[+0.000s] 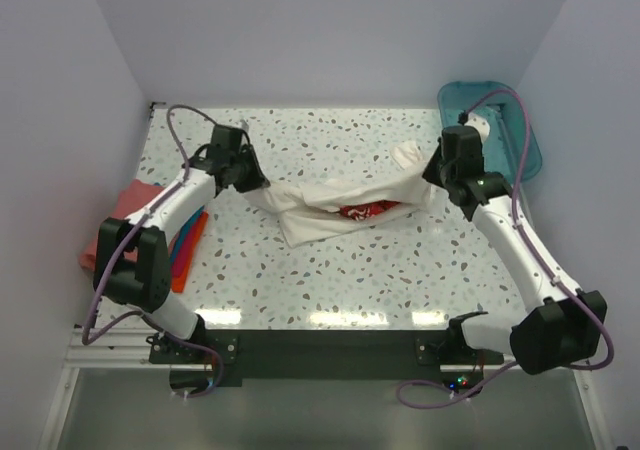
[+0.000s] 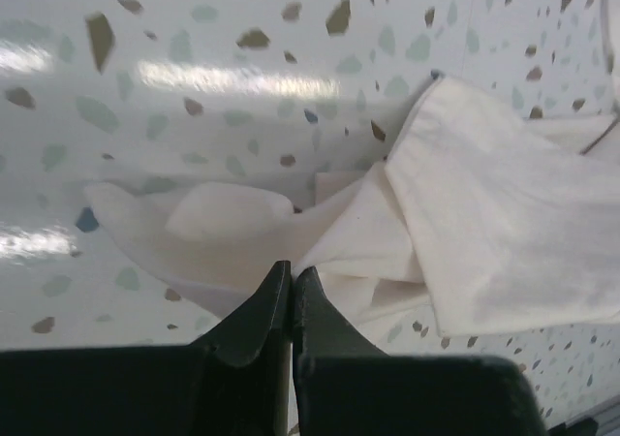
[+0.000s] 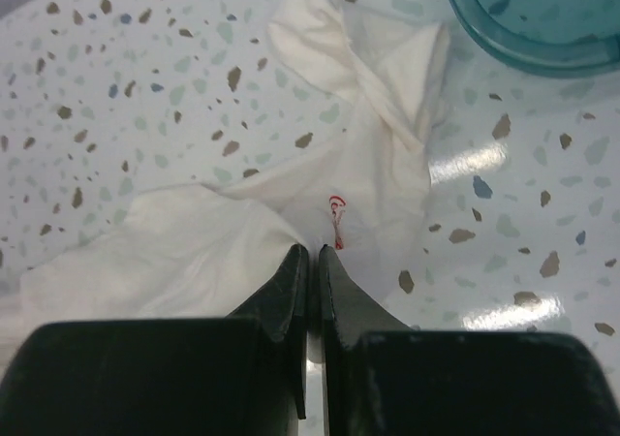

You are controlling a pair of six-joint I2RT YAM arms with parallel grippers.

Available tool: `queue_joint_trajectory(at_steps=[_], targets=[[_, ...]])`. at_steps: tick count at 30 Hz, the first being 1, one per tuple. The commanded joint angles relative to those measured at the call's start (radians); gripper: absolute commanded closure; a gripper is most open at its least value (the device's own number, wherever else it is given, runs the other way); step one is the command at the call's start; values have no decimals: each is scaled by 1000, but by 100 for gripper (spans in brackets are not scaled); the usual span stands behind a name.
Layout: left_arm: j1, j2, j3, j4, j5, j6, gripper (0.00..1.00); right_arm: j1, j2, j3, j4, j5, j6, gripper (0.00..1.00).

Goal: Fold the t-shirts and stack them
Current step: Flatten the tshirt out

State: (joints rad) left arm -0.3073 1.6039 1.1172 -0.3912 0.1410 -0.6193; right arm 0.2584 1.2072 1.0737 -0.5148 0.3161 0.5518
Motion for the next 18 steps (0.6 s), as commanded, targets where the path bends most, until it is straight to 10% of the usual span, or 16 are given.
queue_joint_trajectory(at_steps=[1,6,15,18], targets=[[115,-71,165,-52,-32,12,100,-22,78,175,90,-38,-24,100],[212,-7,338,11,-40,-48,100,-100,346,510,142,-144,-29,100],[341,423,1237,-43,92,-52,100,-191,835,1256,254,-423,5,100],[384,447,1308,26,176,-92,100,-231,879,1407,292,-478,48,100]])
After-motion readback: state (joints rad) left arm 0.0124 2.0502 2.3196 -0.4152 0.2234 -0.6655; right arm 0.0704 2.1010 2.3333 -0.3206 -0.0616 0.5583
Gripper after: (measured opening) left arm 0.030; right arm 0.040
